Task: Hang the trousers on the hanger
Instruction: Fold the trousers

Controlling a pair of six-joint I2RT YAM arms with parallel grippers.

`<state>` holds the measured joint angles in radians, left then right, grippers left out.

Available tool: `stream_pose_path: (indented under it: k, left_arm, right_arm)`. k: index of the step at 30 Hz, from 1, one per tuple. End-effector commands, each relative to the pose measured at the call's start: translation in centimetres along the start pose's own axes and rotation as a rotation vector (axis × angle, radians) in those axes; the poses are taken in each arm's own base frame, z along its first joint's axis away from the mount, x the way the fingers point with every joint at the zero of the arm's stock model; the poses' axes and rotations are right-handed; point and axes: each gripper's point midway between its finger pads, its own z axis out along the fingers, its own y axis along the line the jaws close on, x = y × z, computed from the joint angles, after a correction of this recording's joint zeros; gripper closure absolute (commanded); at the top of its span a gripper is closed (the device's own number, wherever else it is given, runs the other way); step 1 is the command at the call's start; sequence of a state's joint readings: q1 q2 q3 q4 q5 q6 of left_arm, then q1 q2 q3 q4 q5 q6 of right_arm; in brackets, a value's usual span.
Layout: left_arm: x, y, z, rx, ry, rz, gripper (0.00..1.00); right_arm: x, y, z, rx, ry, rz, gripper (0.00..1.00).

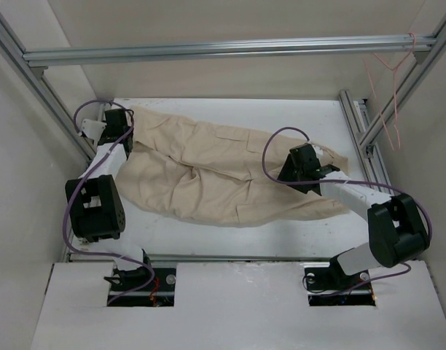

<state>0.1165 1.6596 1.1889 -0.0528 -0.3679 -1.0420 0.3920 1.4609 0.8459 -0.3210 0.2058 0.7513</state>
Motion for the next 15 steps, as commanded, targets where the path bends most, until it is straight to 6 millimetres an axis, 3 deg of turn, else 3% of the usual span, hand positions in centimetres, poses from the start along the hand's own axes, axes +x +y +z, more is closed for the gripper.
stream_pose_path:
  k: [1,6,11,15]
  left_arm:
    - [0.1,-0.1,1.6,-0.029,0.021,-0.221,0.66]
    - [-0.2,0.7,4.1,-0.070,0.025,-0.367,0.47]
    - [0.8,1.0,6.8,-0.102,0.068,-0.421,0.43]
    - [0.6,0.1,7.6,-0.073,0.069,-0.433,0.39]
  right_arm:
    - [-1.2,1.8,-0.6,-0.063,-0.041,-0.011,0.32]
    - [-0.8,2.1,-0.9,-0.072,-0.032,-0.023,0.32]
    - [-0.7,2.0,-0.9,-0.064,-0.023,-0.027,0.32]
    - [-0.6,2.3,-0.9,-0.064,-0.016,-0.037,0.32]
